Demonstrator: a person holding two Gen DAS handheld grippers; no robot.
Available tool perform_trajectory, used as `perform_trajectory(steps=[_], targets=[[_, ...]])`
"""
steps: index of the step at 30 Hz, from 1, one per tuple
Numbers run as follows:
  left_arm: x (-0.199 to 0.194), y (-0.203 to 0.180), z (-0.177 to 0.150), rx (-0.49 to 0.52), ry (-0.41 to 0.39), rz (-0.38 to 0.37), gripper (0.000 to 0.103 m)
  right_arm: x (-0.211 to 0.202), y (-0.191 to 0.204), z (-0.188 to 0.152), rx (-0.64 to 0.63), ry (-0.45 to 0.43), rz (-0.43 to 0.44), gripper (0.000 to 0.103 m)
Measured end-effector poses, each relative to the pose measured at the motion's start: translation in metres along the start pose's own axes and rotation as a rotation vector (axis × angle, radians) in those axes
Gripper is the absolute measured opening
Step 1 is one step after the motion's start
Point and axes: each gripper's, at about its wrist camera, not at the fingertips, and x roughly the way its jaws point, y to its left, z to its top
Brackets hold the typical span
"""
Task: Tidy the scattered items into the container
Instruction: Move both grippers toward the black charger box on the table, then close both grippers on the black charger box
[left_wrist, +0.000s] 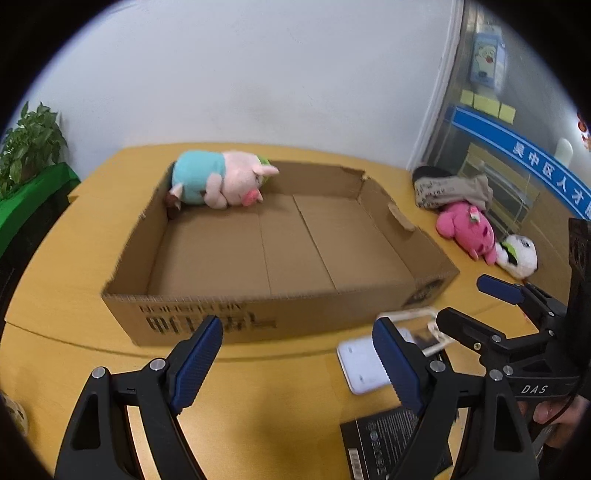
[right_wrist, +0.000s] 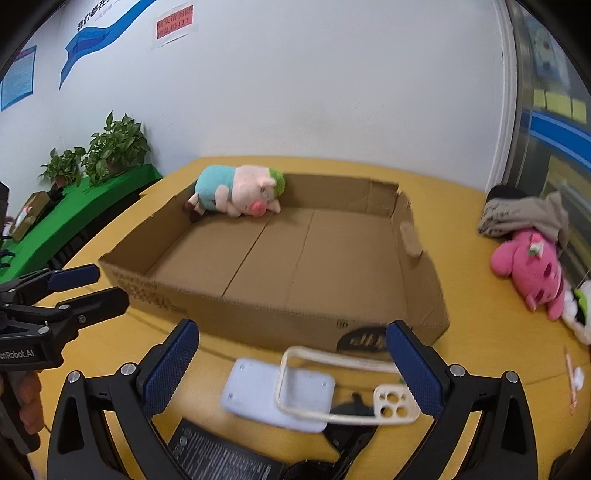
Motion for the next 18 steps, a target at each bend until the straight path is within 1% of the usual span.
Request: perform_trajectory(steps=[2, 3, 7, 9, 13, 18], targets=[[0.006, -0.005, -0.014, 0.023, 0.056, -0.006, 0.083, 0.001, -0.004, -0.016, 0.007, 0.044, 0.060, 0.103], [0.009, -0.007, -0.023, 0.035, 0.088, -0.015, 0.083, 0.000, -0.007, -0.029, 0.003, 0.070, 0.106, 0.103], [0.017, -0.014, -0.058, 0.055, 0.188, -0.076, 0.083, -0.008, -0.011, -0.075, -0.002, 0.142, 0.201, 0.103], [0.023, -0.015, -0.068, 0.046, 0.221, -0.100, 0.083, -0.010, -0.009, -0.095, 0.000, 0.181, 0.250, 0.103], [0.036, -0.014, -0.080, -0.009, 0.285, -0.191, 0.083, -0.012, 0.000, -0.121, -0.003, 0.227, 0.342, 0.103], [0.053, -0.020, -0.086, -0.041, 0.339, -0.290, 0.082, 0.004, 0.018, -0.135, -0.045, 0.277, 0.346, 0.103]])
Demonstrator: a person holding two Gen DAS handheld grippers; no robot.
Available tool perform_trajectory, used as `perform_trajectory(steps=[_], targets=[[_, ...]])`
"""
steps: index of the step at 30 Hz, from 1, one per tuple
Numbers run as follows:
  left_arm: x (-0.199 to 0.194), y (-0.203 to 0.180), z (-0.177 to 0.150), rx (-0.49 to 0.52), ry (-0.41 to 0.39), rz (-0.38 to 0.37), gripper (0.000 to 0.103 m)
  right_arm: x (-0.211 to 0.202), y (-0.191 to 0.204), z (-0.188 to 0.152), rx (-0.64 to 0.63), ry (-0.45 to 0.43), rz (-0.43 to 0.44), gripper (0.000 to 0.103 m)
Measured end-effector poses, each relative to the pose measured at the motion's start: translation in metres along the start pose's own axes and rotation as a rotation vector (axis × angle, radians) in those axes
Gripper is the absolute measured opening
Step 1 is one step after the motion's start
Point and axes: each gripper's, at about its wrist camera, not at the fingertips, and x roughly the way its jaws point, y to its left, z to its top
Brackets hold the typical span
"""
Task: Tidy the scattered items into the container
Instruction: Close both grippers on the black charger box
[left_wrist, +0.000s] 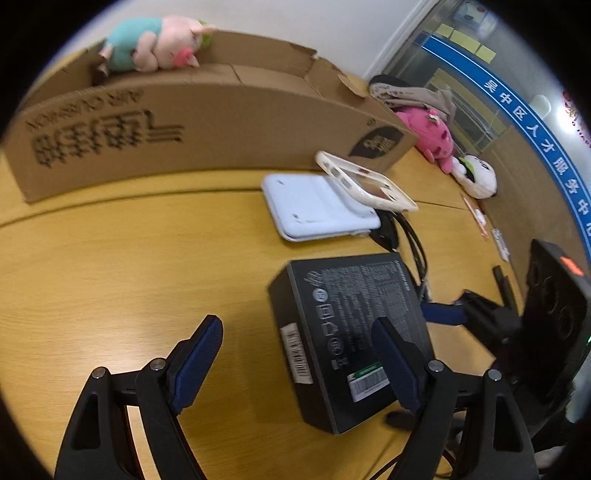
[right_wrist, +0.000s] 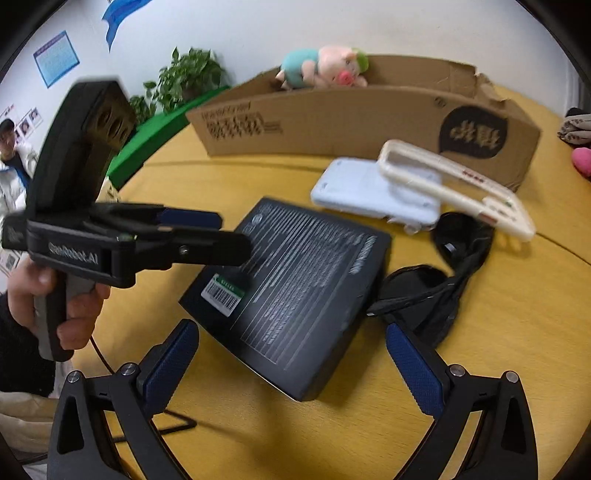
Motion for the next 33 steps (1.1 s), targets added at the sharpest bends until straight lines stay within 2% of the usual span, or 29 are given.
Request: perform_trajectory(steps=[4, 8, 11, 16, 21, 27, 30, 33], targets=[[0.014, 0.004, -0.001, -0.060, 0.000, -0.102, 0.081, 0.018, 0.010, 0.001, -0.027, 0.039, -0.028, 0.102], [0.016, -0.003, -0.003, -0.030, 0.005, -0.104, 0.078, 0.033, 0.029, -0.001, -0.132, 0.056, -0.146, 0.102], [0.013, 0.000, -0.004, -0.039, -0.003, -0.109, 0.076, 0.035, 0.032, -0.002, -0.152, 0.049, -0.159, 0.102], [-0.002, -0.006, -0.005, -0.002, -0.037, -0.052, 0.069, 0.031, 0.034, -0.001, -0.112, 0.039, -0.155, 0.098], [-0.029, -0.018, 0.002, 0.040, -0.109, -0.011, 0.068, 0.017, 0.044, 0.010, -0.136, -0.007, -0.170, 0.097], [-0.063, -0.034, 0.018, 0.094, -0.208, 0.028, 0.068, -0.004, 0.059, 0.041, -0.194, -0.088, -0.196, 0.097], [-0.081, -0.047, 0.032, 0.154, -0.262, 0.066, 0.068, -0.015, 0.064, 0.060, -0.236, -0.128, -0.223, 0.097], [-0.099, -0.054, 0.050, 0.173, -0.309, 0.071, 0.068, -0.033, 0.071, 0.077, -0.270, -0.175, -0.247, 0.097]])
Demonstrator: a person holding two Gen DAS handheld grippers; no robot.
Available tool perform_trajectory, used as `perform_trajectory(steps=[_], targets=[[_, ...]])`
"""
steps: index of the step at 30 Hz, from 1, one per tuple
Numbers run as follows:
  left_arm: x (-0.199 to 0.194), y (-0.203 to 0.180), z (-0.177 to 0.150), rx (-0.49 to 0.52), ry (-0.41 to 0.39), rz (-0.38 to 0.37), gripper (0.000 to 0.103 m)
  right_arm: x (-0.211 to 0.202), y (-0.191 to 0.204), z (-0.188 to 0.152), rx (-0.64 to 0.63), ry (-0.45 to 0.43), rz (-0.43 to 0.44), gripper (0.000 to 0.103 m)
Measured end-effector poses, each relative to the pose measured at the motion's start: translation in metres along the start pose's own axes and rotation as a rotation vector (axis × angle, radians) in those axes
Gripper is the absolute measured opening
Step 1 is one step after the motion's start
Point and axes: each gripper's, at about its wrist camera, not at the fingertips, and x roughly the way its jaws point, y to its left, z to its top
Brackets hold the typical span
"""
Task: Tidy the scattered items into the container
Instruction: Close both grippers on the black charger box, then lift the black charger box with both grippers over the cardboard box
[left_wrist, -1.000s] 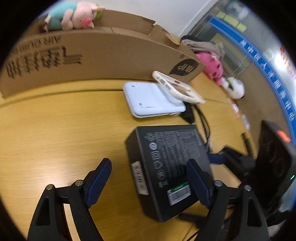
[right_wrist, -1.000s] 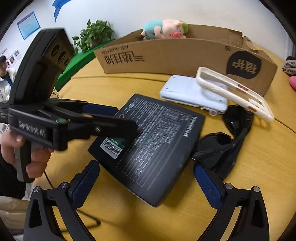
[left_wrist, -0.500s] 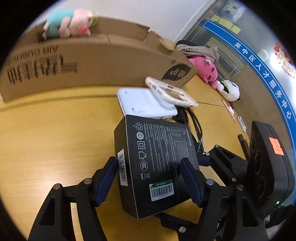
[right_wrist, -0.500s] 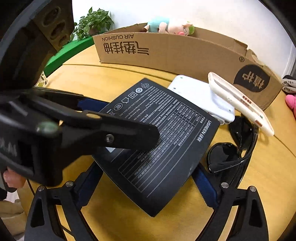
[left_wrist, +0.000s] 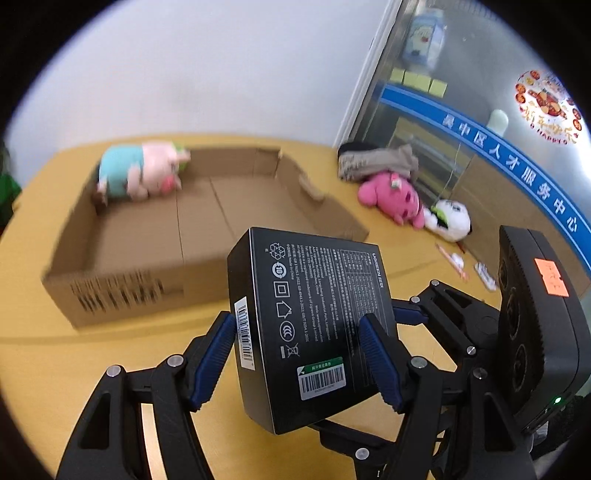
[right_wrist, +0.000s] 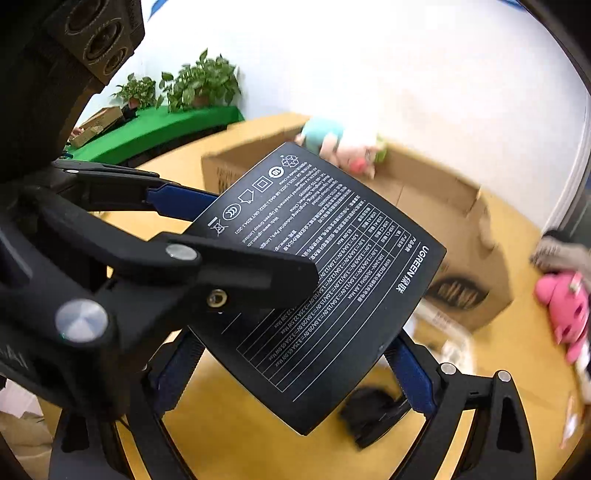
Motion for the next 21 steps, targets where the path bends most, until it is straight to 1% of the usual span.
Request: perform_trajectory(steps=[3, 5, 7, 11, 13, 16, 19, 21], targets=[[-0.015, -0.003, 0.027, 0.039, -0.071, 0.012, 0.069, -0.012, -0.008, 0.027, -0.031, -0.059, -0.029, 0.097], [-0.027, -0.008, 0.048, 0.081, -0.122, 0.040, 0.069, -0.023, -0.016, 0.050, -0.060, -0.119, -0.045, 0.097], [-0.037, -0.011, 0.069, 0.121, -0.167, 0.064, 0.069, -0.031, -0.023, 0.068, -0.077, -0.145, -0.045, 0.097], [-0.048, -0.009, 0.108, 0.140, -0.218, 0.072, 0.068, -0.047, -0.046, 0.112, -0.093, -0.203, -0.047, 0.097], [-0.052, -0.007, 0.129, 0.143, -0.248, 0.081, 0.068, -0.051, -0.054, 0.134, -0.105, -0.223, -0.058, 0.097], [-0.057, -0.002, 0.156, 0.139, -0.271, 0.094, 0.068, -0.052, -0.063, 0.168, -0.141, -0.240, -0.080, 0.097], [-0.055, 0.005, 0.186, 0.140, -0.276, 0.102, 0.069, -0.051, -0.076, 0.200, -0.158, -0.226, -0.076, 0.097], [-0.052, 0.009, 0.202, 0.137, -0.277, 0.101, 0.069, -0.047, -0.084, 0.217, -0.179, -0.216, -0.094, 0.097]])
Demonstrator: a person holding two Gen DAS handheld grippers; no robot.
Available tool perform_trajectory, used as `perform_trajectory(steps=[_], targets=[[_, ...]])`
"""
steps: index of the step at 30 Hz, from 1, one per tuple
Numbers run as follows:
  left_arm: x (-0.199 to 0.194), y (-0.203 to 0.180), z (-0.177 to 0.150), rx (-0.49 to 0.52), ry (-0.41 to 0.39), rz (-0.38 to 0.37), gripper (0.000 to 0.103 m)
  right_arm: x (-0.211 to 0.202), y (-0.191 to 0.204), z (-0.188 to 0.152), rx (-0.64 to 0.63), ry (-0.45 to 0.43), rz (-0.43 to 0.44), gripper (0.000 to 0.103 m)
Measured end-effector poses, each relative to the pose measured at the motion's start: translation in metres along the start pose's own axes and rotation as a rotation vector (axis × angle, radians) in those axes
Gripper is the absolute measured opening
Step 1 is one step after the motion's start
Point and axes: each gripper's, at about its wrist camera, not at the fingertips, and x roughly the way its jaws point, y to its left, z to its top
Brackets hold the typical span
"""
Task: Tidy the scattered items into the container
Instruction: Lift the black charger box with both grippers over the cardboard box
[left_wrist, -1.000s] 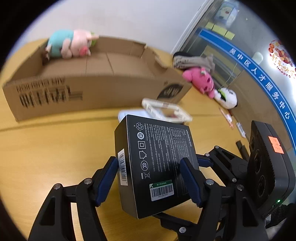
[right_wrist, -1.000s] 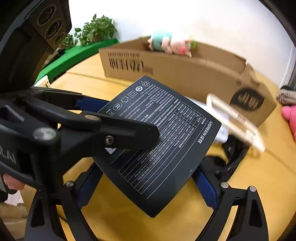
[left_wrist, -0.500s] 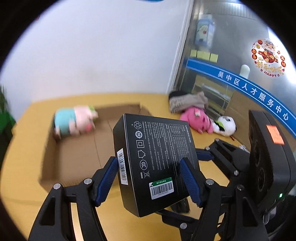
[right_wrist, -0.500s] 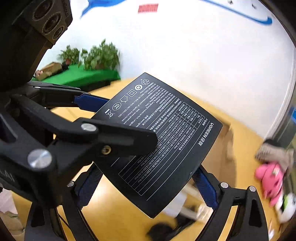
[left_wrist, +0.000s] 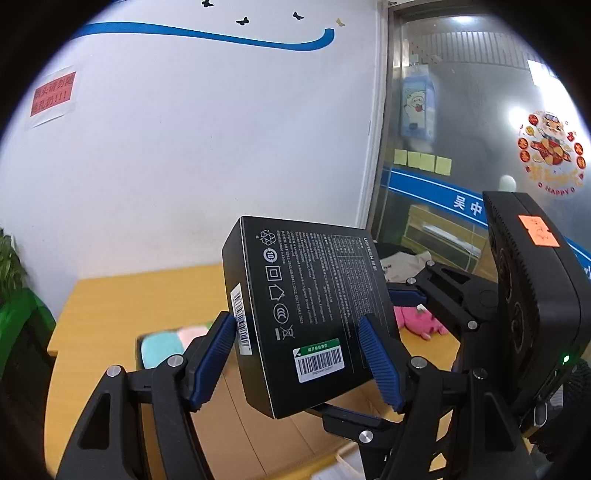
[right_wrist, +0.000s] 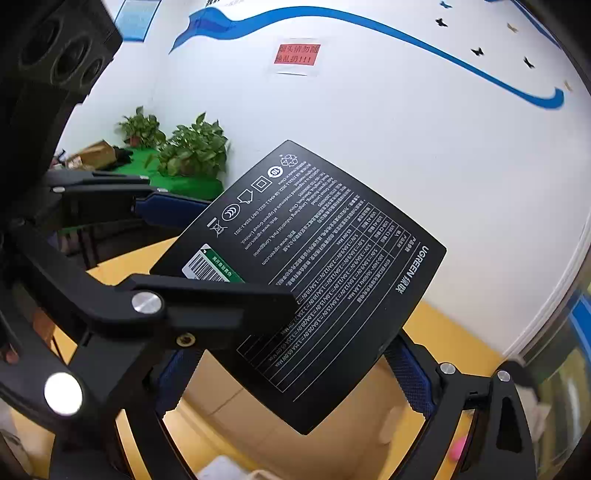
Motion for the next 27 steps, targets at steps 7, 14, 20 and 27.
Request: perform_trajectory(steps=[7, 14, 20, 27], targets=[[0.045, 0.022, 0.045, -0.020, 0.011, 0.010, 0.069, 0.035, -0.046, 0.036, -0.019, 0.016, 0.001, 0.097], [0.117, 0.041, 0.060, -0.037, 0.101, 0.007, 0.068, 0.096, -0.091, 0.045, -0.051, 0.114, 0.002, 0.096], [0.197, 0.065, 0.029, -0.121, 0.217, -0.012, 0.068, 0.171, -0.122, 0.011, 0.013, 0.225, 0.046, 0.096], [0.268, 0.082, -0.024, -0.209, 0.351, -0.060, 0.068, 0.248, -0.134, -0.046, 0.037, 0.364, 0.105, 0.095]])
